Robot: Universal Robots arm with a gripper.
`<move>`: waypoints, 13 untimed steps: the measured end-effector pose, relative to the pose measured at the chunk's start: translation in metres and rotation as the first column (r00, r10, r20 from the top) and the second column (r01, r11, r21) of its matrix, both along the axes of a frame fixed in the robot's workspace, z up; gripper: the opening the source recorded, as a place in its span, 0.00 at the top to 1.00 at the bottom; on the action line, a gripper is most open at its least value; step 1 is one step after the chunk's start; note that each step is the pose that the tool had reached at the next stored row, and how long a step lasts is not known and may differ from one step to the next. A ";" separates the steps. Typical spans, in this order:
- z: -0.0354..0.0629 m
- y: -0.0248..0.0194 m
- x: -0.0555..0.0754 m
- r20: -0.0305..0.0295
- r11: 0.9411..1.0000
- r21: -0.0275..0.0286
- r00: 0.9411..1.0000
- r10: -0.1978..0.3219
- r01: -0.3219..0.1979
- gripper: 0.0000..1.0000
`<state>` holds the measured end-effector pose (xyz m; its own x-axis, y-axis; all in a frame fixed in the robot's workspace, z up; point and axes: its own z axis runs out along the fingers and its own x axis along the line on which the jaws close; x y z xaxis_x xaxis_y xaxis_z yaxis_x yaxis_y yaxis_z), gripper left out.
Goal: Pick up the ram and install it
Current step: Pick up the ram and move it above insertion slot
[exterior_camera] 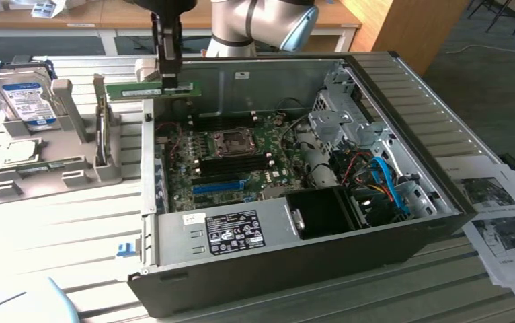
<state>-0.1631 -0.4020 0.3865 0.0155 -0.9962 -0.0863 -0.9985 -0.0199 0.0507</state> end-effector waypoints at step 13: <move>0.0000 0.0000 0.025 0.000 1.000 0.000 1.000 0.000 0.000 0.89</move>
